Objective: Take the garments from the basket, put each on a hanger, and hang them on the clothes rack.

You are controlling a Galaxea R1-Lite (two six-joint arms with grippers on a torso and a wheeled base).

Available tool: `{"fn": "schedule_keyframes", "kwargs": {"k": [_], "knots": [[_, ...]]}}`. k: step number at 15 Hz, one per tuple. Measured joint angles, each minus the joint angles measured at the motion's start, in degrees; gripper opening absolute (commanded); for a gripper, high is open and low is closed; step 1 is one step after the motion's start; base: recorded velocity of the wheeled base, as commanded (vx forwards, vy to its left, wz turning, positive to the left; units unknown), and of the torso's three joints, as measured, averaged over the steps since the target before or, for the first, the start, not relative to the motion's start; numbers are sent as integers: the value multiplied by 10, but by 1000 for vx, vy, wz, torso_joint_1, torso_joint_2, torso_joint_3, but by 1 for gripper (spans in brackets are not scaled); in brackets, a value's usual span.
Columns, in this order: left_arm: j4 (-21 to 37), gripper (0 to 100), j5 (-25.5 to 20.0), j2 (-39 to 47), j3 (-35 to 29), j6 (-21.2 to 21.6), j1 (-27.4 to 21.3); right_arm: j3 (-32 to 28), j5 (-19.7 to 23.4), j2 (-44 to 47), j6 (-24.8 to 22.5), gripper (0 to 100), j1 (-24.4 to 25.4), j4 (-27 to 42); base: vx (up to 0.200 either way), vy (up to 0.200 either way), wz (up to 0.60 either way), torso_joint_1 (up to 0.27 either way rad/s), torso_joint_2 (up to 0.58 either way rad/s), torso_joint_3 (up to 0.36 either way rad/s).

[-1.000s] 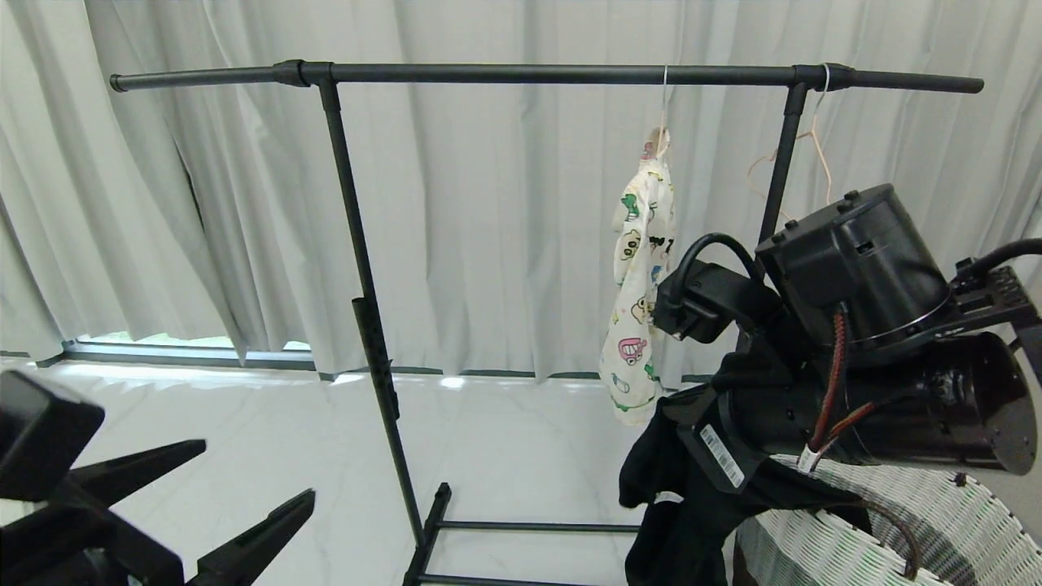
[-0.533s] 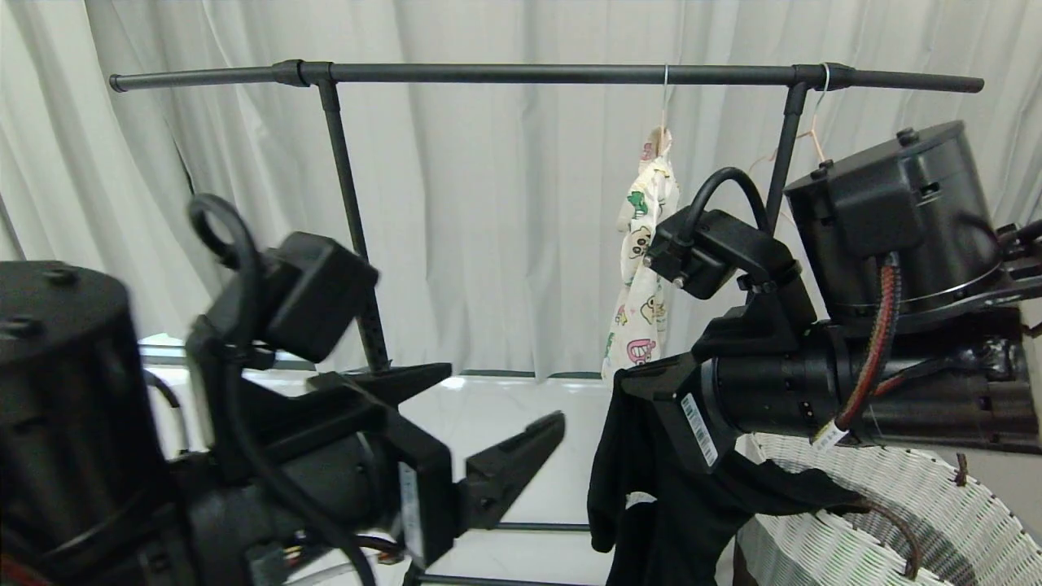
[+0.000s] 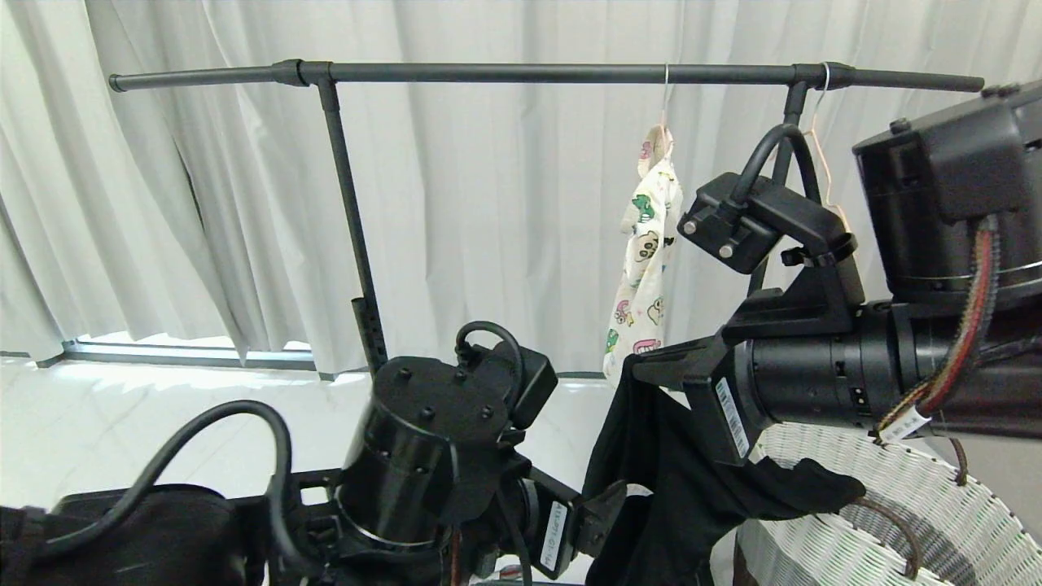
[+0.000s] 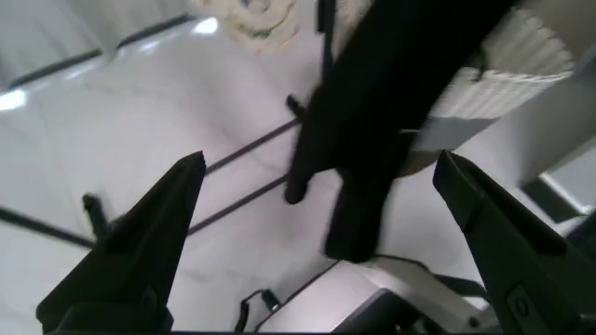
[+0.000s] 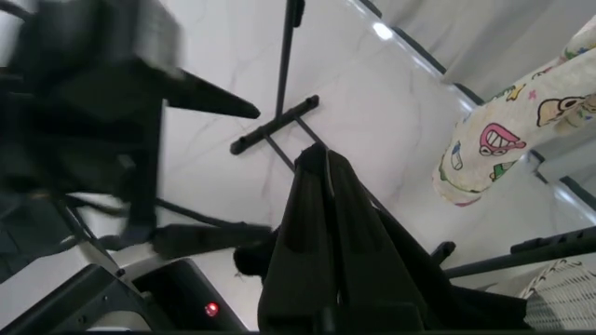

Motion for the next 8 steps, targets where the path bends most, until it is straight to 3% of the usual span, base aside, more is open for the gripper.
{"fn": "schedule_keyframes", "kwargs": {"k": [4, 8], "knots": [[-1, 100, 10, 45, 25, -2, 11, 0, 0, -7, 0, 0, -1, 0, 0, 0, 0, 0, 0, 0], [-45, 100, 21, 63, 57, -27, -33, 1, -2, -12, 0, 0, -3, -2, 0, 0, 0, 0, 0, 0]]}}
